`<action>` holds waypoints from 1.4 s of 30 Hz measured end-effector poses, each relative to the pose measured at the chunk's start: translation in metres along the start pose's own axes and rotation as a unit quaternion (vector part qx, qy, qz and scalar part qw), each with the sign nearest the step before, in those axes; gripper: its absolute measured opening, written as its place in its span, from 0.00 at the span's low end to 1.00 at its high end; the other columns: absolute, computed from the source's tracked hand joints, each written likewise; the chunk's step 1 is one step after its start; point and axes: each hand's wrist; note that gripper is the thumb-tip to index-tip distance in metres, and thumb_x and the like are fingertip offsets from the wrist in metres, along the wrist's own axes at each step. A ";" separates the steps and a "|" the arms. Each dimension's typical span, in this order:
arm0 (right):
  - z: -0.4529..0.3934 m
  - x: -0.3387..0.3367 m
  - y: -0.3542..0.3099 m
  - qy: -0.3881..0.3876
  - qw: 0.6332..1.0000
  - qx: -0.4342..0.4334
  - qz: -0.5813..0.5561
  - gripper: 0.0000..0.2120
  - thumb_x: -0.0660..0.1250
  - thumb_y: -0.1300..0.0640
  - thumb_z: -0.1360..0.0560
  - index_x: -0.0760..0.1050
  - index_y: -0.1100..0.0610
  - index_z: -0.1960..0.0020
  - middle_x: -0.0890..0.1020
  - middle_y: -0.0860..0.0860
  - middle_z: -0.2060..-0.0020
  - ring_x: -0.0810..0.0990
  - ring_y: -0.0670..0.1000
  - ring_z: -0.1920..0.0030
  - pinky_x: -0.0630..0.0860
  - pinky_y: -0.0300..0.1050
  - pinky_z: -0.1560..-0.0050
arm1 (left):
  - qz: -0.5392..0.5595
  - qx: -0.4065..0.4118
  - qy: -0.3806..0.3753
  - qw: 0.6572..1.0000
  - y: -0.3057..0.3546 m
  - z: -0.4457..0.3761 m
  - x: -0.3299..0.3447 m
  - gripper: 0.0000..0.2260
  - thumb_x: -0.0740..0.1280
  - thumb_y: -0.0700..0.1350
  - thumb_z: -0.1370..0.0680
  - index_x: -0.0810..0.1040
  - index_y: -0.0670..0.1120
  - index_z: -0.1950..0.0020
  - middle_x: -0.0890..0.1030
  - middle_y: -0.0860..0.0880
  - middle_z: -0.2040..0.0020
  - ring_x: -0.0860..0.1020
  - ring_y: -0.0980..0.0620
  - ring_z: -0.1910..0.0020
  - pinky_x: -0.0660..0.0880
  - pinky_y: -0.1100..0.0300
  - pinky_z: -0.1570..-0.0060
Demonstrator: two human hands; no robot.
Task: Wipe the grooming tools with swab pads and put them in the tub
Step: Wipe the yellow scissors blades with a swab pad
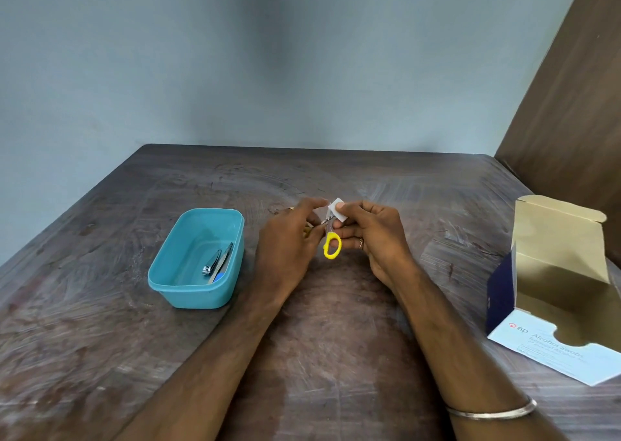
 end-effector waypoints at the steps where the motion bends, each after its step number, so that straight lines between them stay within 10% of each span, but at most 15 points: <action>1: 0.000 0.000 0.000 -0.007 1.000 0.006 -0.008 0.08 0.70 0.61 0.23 0.81 0.67 0.53 0.84 0.58 0.66 0.84 0.54 0.70 0.83 0.46 0.67 | -0.006 0.020 0.008 1.000 -0.001 0.000 0.000 0.15 0.73 0.39 0.26 0.81 0.48 0.40 0.85 0.51 0.56 0.81 0.52 0.58 0.76 0.60 0.58; 9: 0.001 -0.001 0.002 -0.033 0.999 -0.007 -0.041 0.09 0.71 0.60 0.23 0.80 0.66 0.46 0.85 0.61 0.58 0.84 0.52 0.67 0.84 0.46 0.64 | 0.089 -0.075 0.037 0.993 0.005 0.001 -0.003 0.07 0.72 0.44 0.23 0.85 0.48 0.47 0.86 0.53 0.55 0.82 0.59 0.57 0.78 0.65 0.57; 15: 0.002 0.000 0.001 -0.037 0.999 -0.032 0.004 0.04 0.72 0.60 0.24 0.80 0.60 0.50 0.86 0.56 0.63 0.81 0.52 0.71 0.77 0.44 0.72 | 0.399 -0.279 0.043 0.873 0.008 -0.003 0.001 0.06 0.72 0.35 0.26 0.84 0.42 0.51 0.87 0.45 0.61 0.86 0.49 0.63 0.80 0.60 0.64; 42: 0.002 0.003 0.004 -0.059 0.995 -0.065 0.056 0.06 0.66 0.57 0.19 0.82 0.55 0.48 0.87 0.55 0.58 0.82 0.53 0.68 0.76 0.46 0.70 | 0.496 -0.360 0.022 0.790 -0.004 -0.005 0.003 0.09 0.73 0.36 0.27 0.82 0.39 0.48 0.86 0.38 0.54 0.85 0.42 0.59 0.81 0.55 0.60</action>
Point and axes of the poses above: each hand's wrist, its own z-axis away from the middle knuckle, its own x-axis out of the palm, y = z × x
